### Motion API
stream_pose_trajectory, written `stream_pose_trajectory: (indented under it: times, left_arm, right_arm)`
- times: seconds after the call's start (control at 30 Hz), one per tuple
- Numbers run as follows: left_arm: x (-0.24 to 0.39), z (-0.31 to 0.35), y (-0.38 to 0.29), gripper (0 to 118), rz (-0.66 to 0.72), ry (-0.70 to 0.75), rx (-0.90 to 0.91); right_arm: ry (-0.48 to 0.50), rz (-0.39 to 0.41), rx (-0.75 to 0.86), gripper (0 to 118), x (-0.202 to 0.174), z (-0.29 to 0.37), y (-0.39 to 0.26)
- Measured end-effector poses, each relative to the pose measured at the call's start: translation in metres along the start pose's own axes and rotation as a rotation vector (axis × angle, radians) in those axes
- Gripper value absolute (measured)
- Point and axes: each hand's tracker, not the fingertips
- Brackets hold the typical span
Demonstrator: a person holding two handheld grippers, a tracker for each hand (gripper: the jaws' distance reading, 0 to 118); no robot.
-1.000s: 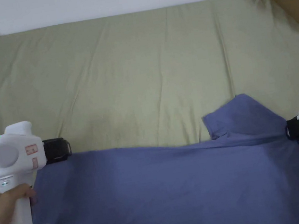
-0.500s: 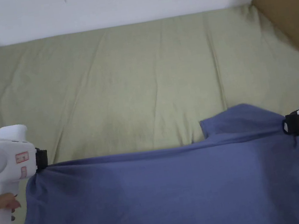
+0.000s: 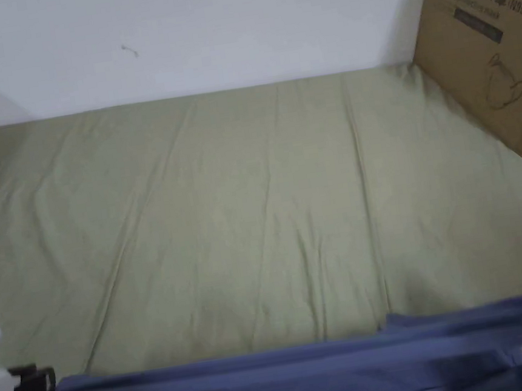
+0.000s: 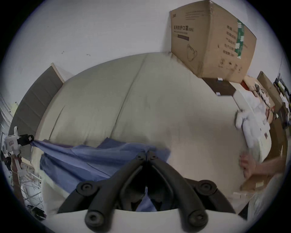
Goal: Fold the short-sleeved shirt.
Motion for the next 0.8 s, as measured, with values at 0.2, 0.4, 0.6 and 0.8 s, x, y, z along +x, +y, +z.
stream_pose_trajectory:
  times: [0.2, 0.4, 0.6, 0.8]
  left_arm:
    - [-0.01, -0.001, -0.073, 1, 0.077, -0.008, -0.072]
    - [-0.002, 0.001, -0.09, 20, 0.01, 0.087, -0.095]
    - [-0.012, 0.028, -0.076, 104, 0.105, 0.057, 0.022]
    - [-0.022, 0.038, -0.076, 0, 0.277, -0.079, 0.056]
  right_arm:
    - [-0.032, -0.049, -0.141, 0, 0.009, -0.001, -0.093]
    - [-0.056, -0.088, -0.114, 6, 0.011, -0.011, -0.11]
    - [-0.086, 0.006, -0.031, 70, -0.001, 0.004, -0.084]
    - [-0.057, 0.087, 0.068, 0, -0.055, 0.001, -0.055]
